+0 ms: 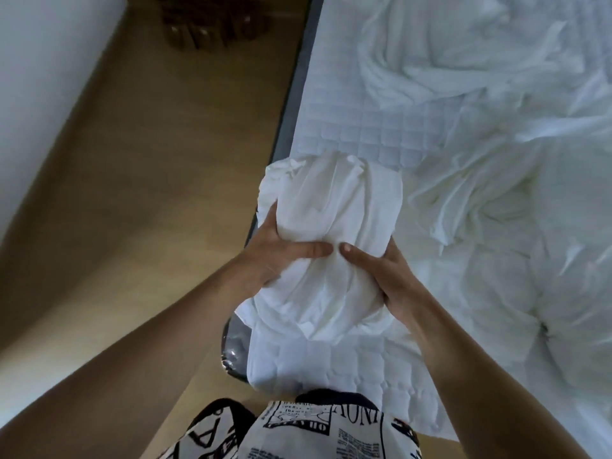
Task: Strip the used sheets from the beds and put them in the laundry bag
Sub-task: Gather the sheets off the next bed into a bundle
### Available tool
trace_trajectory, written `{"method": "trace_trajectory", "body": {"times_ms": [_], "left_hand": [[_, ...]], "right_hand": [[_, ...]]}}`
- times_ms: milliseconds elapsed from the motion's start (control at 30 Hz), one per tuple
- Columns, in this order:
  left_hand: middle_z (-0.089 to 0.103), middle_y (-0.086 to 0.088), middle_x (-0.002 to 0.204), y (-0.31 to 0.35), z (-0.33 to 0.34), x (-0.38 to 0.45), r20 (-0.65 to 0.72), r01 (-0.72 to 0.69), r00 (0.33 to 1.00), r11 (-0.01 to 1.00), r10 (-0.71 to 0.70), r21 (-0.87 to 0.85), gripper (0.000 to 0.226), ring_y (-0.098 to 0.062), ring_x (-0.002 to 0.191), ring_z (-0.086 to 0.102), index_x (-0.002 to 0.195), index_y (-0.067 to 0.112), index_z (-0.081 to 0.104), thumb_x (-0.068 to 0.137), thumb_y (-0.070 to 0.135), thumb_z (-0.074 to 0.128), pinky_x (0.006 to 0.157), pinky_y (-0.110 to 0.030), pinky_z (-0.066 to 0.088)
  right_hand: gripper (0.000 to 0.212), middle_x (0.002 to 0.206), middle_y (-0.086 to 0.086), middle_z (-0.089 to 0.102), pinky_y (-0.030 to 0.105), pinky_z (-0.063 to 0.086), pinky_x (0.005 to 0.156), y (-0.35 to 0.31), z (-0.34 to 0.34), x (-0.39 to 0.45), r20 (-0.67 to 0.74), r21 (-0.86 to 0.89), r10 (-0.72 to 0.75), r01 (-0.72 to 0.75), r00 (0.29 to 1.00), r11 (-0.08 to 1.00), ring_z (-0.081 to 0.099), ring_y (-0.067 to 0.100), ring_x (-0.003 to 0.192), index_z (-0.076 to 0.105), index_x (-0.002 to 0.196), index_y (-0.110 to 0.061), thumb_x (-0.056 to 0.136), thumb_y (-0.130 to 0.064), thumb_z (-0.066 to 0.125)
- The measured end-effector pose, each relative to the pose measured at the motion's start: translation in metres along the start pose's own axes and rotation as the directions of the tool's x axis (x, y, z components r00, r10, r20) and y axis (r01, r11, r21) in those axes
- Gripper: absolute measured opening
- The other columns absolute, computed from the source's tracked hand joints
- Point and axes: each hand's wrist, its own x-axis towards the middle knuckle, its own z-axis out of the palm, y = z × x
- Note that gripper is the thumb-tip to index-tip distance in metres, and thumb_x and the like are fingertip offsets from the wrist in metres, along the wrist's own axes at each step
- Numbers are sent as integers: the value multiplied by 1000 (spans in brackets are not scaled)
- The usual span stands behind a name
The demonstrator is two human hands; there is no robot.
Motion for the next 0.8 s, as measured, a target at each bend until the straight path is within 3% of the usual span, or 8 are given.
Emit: {"method": "trace_trajectory", "body": {"times_ms": [133, 267, 400, 567, 800], "left_hand": [[55, 27, 116, 40, -41, -44, 4, -162, 987, 984, 163, -73, 91, 8, 101, 53, 132, 49, 42, 64, 23, 98, 73, -18, 46], [59, 22, 121, 72, -102, -101, -79, -354, 934, 930, 347, -96, 105, -4, 110, 59, 141, 47, 43, 56, 28, 101, 82, -30, 53], [55, 18, 130, 86, -176, -165, -162, -509, 857, 854, 490, -110, 115, -13, 119, 55, 149, 46, 37, 56, 28, 102, 93, -38, 50], [56, 16, 135, 70, -278, -237, -314, -610, 768, 787, 558, -91, 122, -18, 126, 55, 146, 50, 39, 44, 39, 105, 106, -49, 49], [61, 19, 132, 1, -415, -338, -558, -667, 623, 745, 548, -12, 124, -15, 123, 60, 143, 51, 41, 37, 46, 104, 104, -49, 53]], "right_hand": [[88, 121, -6, 75, 35, 63, 81, -52, 44, -37, -19, -34, -180, 179, 984, 983, 75, 16, 105, 56, 136, -30, 59, -33, 99], [94, 122, -7, 74, 44, 60, 93, -98, 109, -82, 28, -86, -329, 330, 944, 940, 73, 19, 111, 57, 136, -34, 52, -41, 99], [99, 119, -12, 75, 40, 59, 93, -134, 190, -128, 118, -115, -461, 473, 879, 873, 72, 15, 111, 57, 135, -37, 47, -42, 102], [106, 126, -12, 70, 48, 56, 100, -146, 305, -170, 239, -133, -554, 592, 798, 795, 67, 19, 116, 54, 138, -39, 42, -52, 99], [97, 122, -13, 71, 43, 59, 91, -112, 469, -213, 522, -58, -505, 619, 687, 783, 69, 17, 112, 53, 133, -44, 49, -48, 100]]}}
